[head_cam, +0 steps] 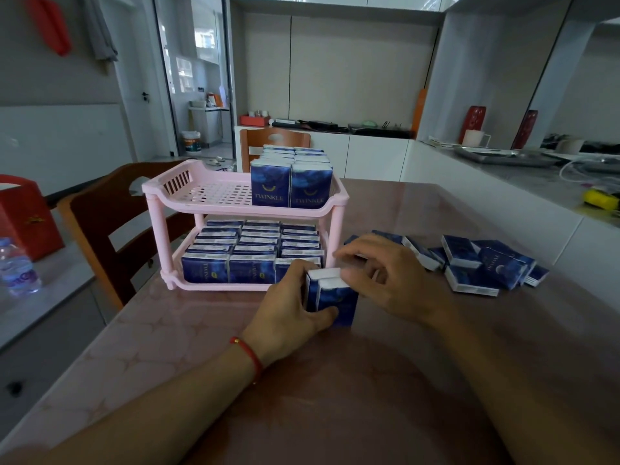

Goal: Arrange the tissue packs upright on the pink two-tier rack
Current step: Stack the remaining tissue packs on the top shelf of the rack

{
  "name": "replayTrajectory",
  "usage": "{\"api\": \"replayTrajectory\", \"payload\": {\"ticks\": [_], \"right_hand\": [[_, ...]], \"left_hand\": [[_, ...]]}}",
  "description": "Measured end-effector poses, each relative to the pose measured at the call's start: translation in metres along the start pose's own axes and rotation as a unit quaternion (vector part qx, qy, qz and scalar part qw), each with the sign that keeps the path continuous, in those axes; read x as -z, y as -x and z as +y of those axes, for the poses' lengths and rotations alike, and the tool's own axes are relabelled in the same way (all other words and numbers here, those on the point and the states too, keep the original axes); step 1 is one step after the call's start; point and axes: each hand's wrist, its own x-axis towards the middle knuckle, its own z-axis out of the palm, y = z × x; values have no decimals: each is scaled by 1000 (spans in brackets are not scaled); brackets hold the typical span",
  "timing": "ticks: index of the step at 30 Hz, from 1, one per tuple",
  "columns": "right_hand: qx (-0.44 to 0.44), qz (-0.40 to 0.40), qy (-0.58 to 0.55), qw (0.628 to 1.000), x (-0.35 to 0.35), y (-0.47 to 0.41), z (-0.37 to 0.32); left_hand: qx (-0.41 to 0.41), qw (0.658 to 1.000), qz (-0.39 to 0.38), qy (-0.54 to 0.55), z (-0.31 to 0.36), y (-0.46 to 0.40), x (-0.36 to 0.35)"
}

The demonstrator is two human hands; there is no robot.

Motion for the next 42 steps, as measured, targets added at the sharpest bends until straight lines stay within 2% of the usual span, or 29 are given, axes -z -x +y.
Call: {"api": "replayTrajectory", "payload": {"ticks": [3,9,13,17,20,23,26,30,33,42], "right_hand": [[-48,-105,-44,992,-1,3,3],[-62,-80,-106,989,-9,3,1],[-54,-43,-144,987,-18,7,-9],[-56,9,-208,976,-29,7,-21],[-40,5,-171,984,-44,10,-25],[-38,-25,-130,990,-57,11,-27],[-16,-53,-76,996,-63,10,-27],[-11,-55,-61,997,-65,8,-24],[-7,-48,-44,998,-68,8,-22],[31,15,-22,999,-69,4,-24]], "left_hand": [[-13,999,-43,-9,-1,-1,3],[-17,996,-62,-57,4,0,9],[-24,995,-28,-96,11,-1,30],[-36,995,-3,-89,43,11,79],[-94,992,31,-79,79,16,127],[-112,987,104,-38,96,-3,173],[-75,983,145,-86,96,-46,204],[33,983,82,-160,83,-108,218],[79,975,44,-204,71,-143,213],[147,979,-35,-136,50,-172,192]]}}
